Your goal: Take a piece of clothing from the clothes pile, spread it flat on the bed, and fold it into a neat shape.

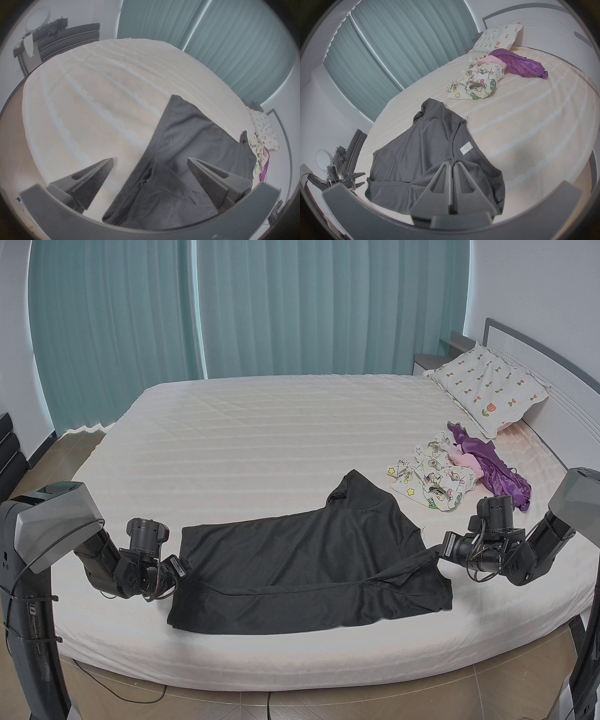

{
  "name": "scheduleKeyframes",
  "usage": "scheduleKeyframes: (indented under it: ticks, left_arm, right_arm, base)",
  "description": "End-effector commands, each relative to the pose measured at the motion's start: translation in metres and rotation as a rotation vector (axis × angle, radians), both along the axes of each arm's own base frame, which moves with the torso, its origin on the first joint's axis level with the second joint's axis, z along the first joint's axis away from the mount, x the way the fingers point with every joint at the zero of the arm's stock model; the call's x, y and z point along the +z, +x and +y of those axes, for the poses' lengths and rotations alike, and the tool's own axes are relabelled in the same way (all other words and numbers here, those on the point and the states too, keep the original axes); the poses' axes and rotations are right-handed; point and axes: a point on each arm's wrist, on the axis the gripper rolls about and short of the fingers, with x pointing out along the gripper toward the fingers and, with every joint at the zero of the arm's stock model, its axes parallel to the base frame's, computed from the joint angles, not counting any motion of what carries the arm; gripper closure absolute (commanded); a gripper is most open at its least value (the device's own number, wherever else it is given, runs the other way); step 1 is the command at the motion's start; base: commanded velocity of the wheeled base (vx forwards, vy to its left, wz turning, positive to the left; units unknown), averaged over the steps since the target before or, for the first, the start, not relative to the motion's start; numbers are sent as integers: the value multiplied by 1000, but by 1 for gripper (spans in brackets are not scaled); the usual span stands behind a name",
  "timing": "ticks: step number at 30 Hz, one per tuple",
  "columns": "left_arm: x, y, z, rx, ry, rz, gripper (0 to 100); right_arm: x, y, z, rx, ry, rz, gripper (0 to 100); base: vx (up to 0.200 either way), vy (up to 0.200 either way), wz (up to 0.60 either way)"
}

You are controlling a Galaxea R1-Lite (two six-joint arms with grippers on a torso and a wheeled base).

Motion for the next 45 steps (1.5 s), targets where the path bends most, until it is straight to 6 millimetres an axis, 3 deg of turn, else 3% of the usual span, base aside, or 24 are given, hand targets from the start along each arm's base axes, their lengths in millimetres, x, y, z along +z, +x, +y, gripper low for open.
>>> scheduleKeyframes:
  ticks: [1,3,12,13,18,28,36,45]
  left_arm:
    - [15,-7,10,35,-19,-24,0]
    - [19,-18,10,30,-44,-11,0]
    - [30,-47,10,29,-79,9,0]
    - [31,-52,10,25,-84,15,0]
    - [39,-63,10,36,-150,14,0]
    - [31,-80,3,61,-213,58,0]
    - [26,-90,-1,48,-269,26,0]
    - [24,-94,-1,35,-325,28,0]
  right_arm:
    - [14,-23,-1,12,3,4,100]
    - [12,-39,-2,20,-2,39,100]
    - [0,-71,-3,55,7,132,100]
    - [-3,-74,-4,57,2,149,0]
    - [-18,-84,-4,66,-12,213,0]
    - [-13,-81,-10,8,40,200,0]
    - [2,-86,-10,-107,295,101,0]
    - [-25,-81,-22,-121,331,139,0]
  base:
    - [0,0,0]
    - [0,0,0]
    - [0,0,0]
    - [0,0,0]
    - [0,0,0]
    - [0,0,0]
    - [0,0,0]
    - [200,0,0]
